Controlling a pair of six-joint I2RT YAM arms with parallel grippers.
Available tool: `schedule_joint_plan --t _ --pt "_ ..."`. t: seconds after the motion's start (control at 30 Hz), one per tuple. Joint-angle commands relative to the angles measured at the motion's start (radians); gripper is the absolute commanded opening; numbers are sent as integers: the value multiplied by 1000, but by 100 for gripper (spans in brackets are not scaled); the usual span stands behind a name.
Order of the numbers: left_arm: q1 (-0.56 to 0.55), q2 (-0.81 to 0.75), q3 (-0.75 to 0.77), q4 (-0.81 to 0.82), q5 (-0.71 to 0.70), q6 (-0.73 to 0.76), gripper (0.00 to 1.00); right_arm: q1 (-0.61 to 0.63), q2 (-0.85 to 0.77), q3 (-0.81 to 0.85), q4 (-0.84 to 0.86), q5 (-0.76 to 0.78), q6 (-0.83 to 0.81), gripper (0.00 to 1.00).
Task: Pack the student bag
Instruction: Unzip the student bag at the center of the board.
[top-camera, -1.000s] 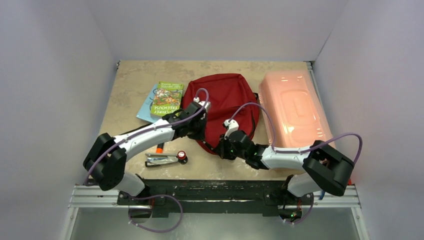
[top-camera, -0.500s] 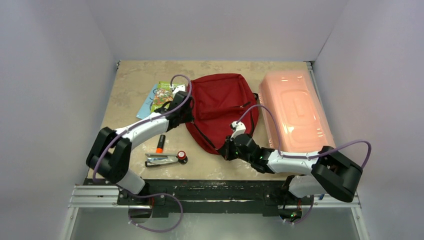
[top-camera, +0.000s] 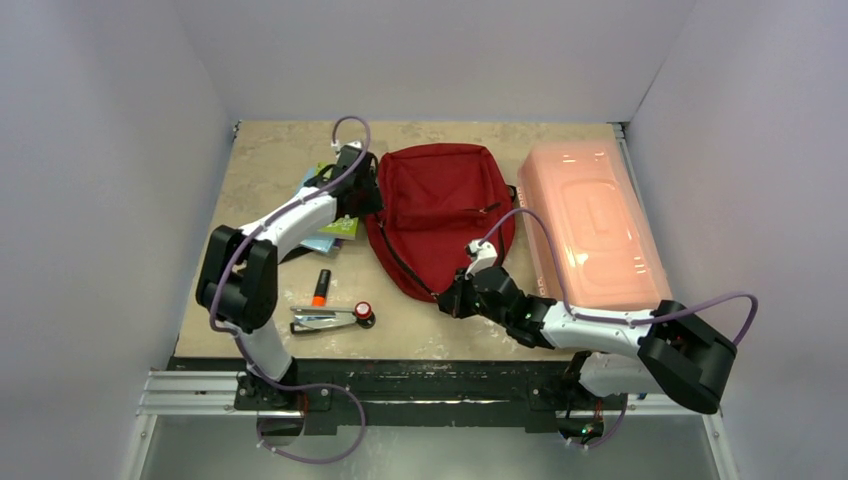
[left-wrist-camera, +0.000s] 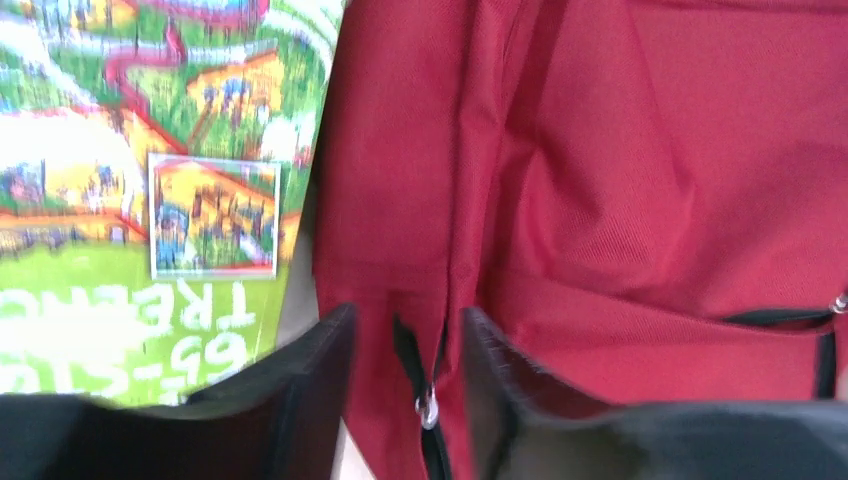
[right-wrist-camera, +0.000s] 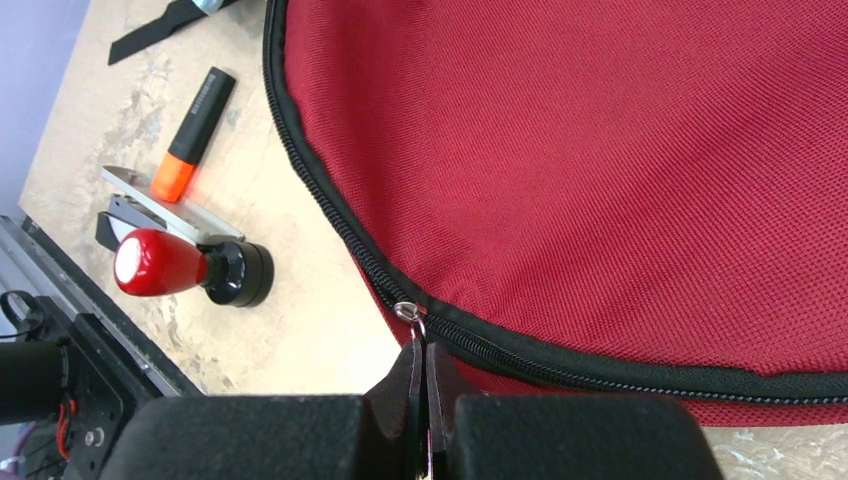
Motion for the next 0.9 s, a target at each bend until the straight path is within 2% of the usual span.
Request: schedule_joint_plan --t 0.0,0.03,0.07,0.17,0.23,0.3,0.47,0.57,0.67,0.87 --pt "24 -178 -106 -21 154 -89 54 4 -15 12 -48 28 7 0" --pt "24 -219 -136 -45 195 -135 61 4 -15 20 -48 29 3 0" --pt "25 -265 -158 -108 247 -188 64 4 -16 28 -48 27 -4 0" --pt "15 -333 -179 -251 396 -295 64 4 -17 39 -58 28 -18 0" --pt "-21 -374 -239 -222 519 -394 64 3 -13 44 -62 34 -27 0" --pt "-72 -405 -305 -156 577 -537 63 4 -7 45 -54 39 -33 0" --pt "-176 -396 -384 -35 523 -794 58 4 1 58 -46 35 -29 0" --pt "-186 -377 -442 49 464 -917 43 4 -17 47 -49 33 -27 0" --pt "-193 -342 -429 81 409 -932 38 3 -33 33 -54 43 -30 0" --pt "-215 -258 -410 103 419 -970 29 4 -51 43 -67 41 -30 0"
